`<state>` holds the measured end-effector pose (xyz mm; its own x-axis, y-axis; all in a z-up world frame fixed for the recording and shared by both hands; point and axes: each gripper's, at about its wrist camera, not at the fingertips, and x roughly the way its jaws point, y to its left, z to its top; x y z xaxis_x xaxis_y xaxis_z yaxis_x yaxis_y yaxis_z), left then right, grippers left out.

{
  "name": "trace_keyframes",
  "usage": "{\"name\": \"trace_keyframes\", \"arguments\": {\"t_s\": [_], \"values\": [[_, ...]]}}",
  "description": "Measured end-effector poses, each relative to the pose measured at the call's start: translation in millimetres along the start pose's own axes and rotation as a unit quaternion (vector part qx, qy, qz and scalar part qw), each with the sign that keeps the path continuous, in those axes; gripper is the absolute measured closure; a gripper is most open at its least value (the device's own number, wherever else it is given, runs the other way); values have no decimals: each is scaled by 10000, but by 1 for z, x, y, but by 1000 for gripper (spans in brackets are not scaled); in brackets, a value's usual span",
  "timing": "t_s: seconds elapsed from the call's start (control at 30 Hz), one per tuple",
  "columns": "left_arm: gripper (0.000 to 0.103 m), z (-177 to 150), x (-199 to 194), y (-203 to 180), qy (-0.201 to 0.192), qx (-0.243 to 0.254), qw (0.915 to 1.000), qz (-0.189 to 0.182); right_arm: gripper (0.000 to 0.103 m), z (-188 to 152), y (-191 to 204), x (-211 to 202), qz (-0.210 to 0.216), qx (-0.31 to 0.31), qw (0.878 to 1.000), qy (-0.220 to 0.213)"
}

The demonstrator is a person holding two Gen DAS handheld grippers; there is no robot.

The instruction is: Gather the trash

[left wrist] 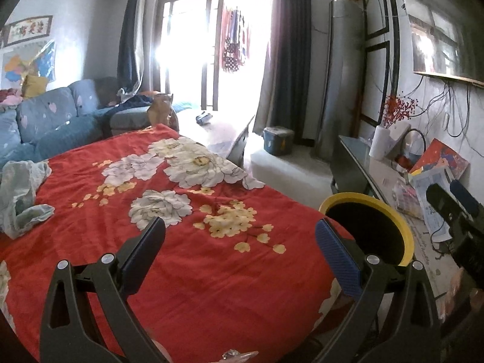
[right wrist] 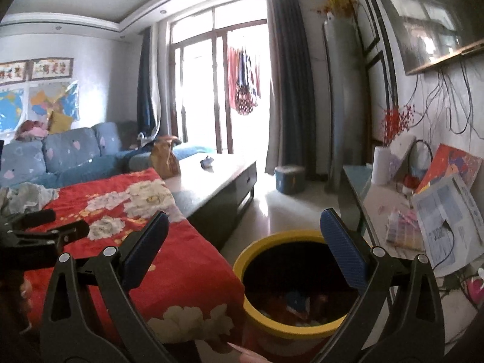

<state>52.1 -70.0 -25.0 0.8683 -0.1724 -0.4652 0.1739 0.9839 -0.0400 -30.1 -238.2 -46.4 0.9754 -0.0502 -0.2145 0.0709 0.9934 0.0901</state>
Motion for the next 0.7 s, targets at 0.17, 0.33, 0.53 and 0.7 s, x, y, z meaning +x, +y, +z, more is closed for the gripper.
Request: {"name": "trace_keyframes", "arguments": {"t_s": [0.17, 0.33, 0.53, 0.7], "values": [[7, 0, -5, 3, -80, -48, 9999, -38, 11, 2, 3, -3, -8, -53, 10000, -56], [7, 1, -8, 1, -101, -41, 9999, -71, 11, 1, 7, -2, -40, -78, 10000, -3], [7, 1, -10, 0, -115, -43, 9999, -91, 11, 1, 8, -3, -73, -53, 10000, -4], [7, 1, -11, -1, -119, -42, 9999, -87, 11, 0, 8, -4, -77, -44, 10000, 6]]}}
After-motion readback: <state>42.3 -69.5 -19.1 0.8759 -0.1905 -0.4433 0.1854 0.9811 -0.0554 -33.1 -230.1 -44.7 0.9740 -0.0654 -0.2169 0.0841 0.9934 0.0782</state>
